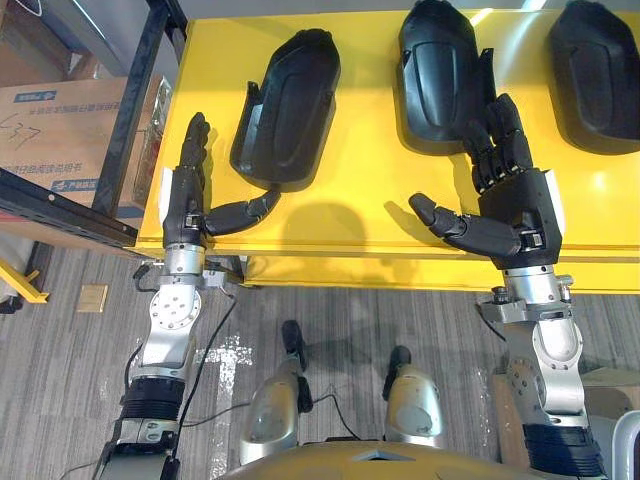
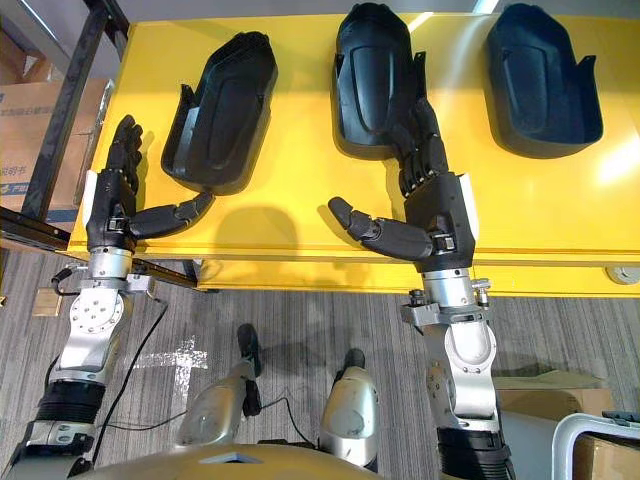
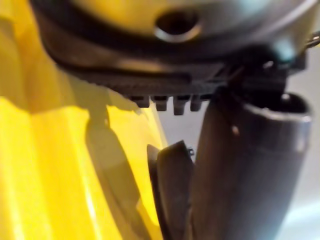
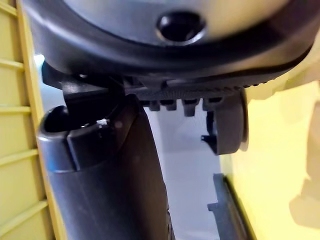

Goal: Walk over and take three plastic housings, then place them on the shelf

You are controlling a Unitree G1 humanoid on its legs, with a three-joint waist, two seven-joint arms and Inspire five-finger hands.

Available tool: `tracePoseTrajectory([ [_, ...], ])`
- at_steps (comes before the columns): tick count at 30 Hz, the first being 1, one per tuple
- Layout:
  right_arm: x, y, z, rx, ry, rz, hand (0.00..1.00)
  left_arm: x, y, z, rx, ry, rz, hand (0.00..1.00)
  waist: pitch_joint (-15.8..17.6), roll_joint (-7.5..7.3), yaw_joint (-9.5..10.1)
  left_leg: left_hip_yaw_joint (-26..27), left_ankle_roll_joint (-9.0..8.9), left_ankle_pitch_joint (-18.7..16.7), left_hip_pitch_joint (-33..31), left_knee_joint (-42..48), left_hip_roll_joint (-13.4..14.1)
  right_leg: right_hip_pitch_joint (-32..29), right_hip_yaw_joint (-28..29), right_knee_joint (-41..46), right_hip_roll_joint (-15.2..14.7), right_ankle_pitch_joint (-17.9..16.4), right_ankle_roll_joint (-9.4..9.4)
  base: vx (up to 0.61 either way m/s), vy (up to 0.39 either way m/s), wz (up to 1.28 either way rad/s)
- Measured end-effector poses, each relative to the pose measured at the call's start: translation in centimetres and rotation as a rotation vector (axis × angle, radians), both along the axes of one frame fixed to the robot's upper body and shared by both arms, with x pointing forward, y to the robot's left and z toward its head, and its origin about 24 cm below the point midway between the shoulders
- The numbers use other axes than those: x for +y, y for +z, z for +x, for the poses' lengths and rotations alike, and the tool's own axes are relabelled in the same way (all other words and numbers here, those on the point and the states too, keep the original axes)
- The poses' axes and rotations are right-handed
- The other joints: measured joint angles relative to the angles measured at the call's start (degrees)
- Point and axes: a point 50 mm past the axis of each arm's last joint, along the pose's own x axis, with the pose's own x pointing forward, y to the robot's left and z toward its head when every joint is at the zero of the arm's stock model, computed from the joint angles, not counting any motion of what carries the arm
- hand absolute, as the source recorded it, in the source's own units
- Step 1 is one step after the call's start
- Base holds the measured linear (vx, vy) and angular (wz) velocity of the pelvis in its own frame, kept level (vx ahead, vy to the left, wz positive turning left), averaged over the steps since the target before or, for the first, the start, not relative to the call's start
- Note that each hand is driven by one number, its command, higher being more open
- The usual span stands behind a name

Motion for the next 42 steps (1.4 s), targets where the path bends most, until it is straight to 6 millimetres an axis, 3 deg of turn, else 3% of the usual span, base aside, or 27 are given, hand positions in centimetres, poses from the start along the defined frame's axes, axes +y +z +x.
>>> tracePoseTrajectory([
  [18,0.3,0.3,0.3,-0.006,0.016,0.001,1.0,0.5,0.6,0.8,-0.012,0.0,-0.011,1.0,0.6,-0.64,-0.14,1.1,-0.06,-0.1,0.9,0.0,0.0,0.1,1.2,0.0,0.1,0.1,0.1,0.01,-0.017,-0.02],
  [23,0.4,0.7,1.5,-0.006,0.045,-0.033,1.0,0.3,0.7,1.3,-0.004,-0.031,-0.01,1.0,0.6,-0.67,-0.11,0.8,-0.06,-0.1,1.7,0.0,0.0,1.3,0.8,-0.3,0.1,0.2,0.2,0.0,-0.011,0.04],
  [27,0.2,5.1,4.7,-0.075,0.072,-0.153,1.0,-1.5,0.9,1.7,0.007,-0.157,0.012,1.0,0.6,-0.68,0.01,-1.1,0.05,0.0,2.5,-0.1,0.0,4.3,-1.5,-2.0,0.3,0.8,0.38,-0.01,-0.01,0.19],
  [31,-0.2,7.3,6.7,-0.026,0.086,-0.244,1.0,-2.4,1.7,1.5,0.011,-0.233,0.054,1.0,0.5,-0.85,1.35,-2.4,0.1,0.2,3.5,-0.1,-0.1,6.7,-3.2,-3.0,0.4,0.9,0.4,0.01,-0.012,0.18],
  [37,-1.7,5.2,9.6,0.246,0.052,-0.296,1.0,-3.8,4.3,-0.8,-0.097,-0.356,0.098,1.0,-0.8,-0.83,3.3,-5.3,0.13,0.4,4.4,-0.3,-0.6,10.8,-6.6,-4.9,0.5,1.0,0.55,0.02,-0.018,0.24],
  [42,-1.9,3.2,11.2,0.404,0.039,-0.299,1.0,-4.1,3.1,-2.2,-0.053,-0.402,0.08,1.0,-5.0,-0.4,4.67,-6.6,0.04,0.8,5.4,-0.3,-0.9,14.4,-9.3,-7.2,0.8,1.4,0.78,0.02,-0.025,0.22],
])
